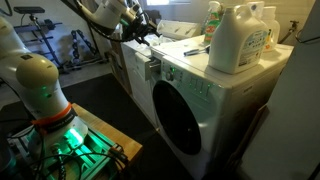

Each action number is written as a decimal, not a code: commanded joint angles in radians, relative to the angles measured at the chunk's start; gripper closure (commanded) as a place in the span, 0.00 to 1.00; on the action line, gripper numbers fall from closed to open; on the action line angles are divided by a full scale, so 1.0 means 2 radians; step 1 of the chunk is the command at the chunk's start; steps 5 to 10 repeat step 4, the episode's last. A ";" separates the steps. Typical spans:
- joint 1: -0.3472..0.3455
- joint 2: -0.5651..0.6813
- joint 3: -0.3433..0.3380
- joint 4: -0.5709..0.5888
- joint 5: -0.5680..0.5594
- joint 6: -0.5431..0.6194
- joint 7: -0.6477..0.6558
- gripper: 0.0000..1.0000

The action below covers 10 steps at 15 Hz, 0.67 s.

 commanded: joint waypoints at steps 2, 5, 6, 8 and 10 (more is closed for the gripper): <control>0.017 -0.004 0.004 0.002 0.038 -0.040 -0.029 0.00; -0.013 -0.006 0.037 0.001 0.053 -0.040 -0.039 0.00; -0.013 -0.006 0.037 0.001 0.053 -0.040 -0.039 0.00; -0.013 -0.006 0.037 0.001 0.053 -0.040 -0.039 0.00; -0.013 -0.006 0.037 0.001 0.053 -0.040 -0.039 0.00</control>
